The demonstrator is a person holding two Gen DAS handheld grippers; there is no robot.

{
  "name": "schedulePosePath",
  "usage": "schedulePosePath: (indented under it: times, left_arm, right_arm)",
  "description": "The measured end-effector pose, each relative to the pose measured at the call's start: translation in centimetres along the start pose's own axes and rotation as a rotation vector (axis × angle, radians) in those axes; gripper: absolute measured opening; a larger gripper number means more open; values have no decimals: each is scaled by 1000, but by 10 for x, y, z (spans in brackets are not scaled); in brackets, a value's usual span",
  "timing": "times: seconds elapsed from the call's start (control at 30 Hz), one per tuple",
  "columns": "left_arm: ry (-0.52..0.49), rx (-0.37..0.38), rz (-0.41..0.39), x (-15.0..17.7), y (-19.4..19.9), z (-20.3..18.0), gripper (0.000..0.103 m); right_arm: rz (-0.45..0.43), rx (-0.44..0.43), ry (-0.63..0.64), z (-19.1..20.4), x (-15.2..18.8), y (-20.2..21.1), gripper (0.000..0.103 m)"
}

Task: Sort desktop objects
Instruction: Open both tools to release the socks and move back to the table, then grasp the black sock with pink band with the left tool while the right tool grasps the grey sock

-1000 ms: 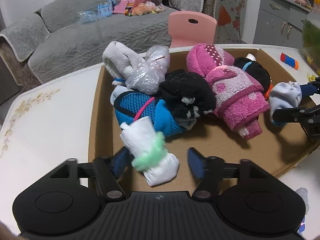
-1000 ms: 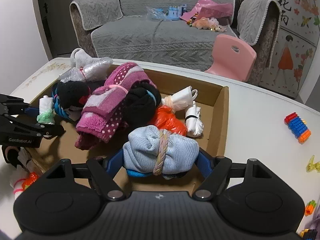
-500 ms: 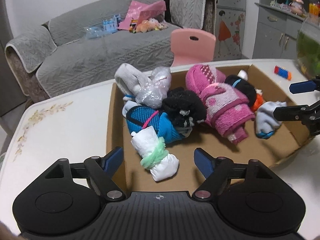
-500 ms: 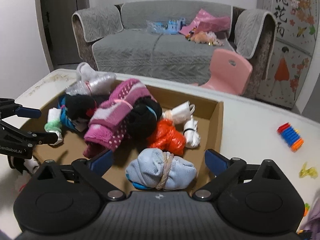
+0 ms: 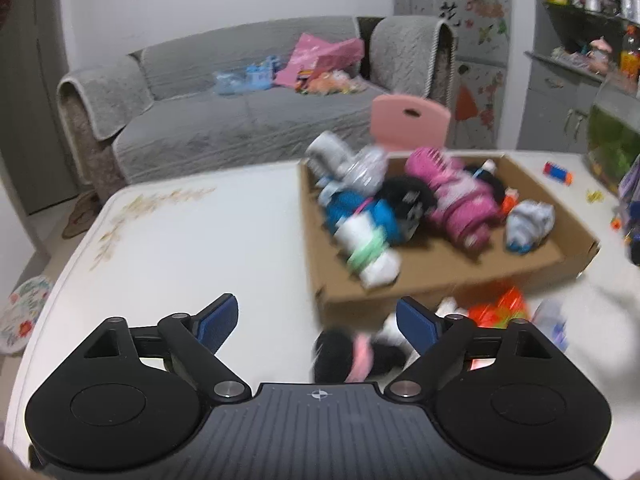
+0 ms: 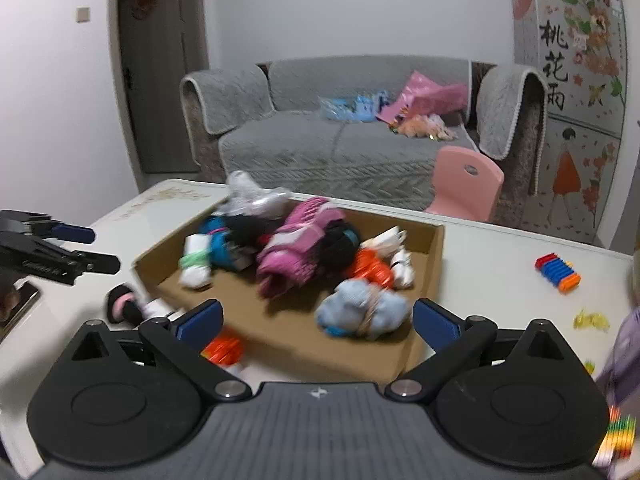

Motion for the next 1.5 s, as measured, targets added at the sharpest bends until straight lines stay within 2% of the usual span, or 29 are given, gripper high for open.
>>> schedulePosePath:
  times: [0.1, 0.33, 0.6, 0.83, 1.27, 1.5]
  left_arm:
    - [17, 7, 38, 19, -4, 3, 90]
    - [13, 31, 75, 59, -1, -14, 90]
    - [3, 17, 89, 58, -13, -24, 90]
    - [41, 26, 121, 59, -31, -18, 90]
    - [83, 26, 96, 50, -46, -13, 92]
    - [66, 35, 82, 44, -53, -18, 94]
  right_arm:
    - [6, -45, 5, 15, 24, 7, 102]
    - [72, -106, 128, 48, 68, -3, 102]
    - [145, -181, 189, 62, 87, -29, 102]
    - [186, -183, 253, 61, 89, -50, 102]
    - [212, -222, 306, 53, 84, -77, 102]
    - [220, -255, 291, 52, 80, -85, 102]
Point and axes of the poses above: each gripper's, at about its wrist camera, not at the fingertips, and y roughly against the way its jaws point, z to its left, x to its underside, the point moved 6 cm from there along -y, roughly the way its jaws point, and after that the axes turned 8 degrees about -y, right-handed, at the moved point
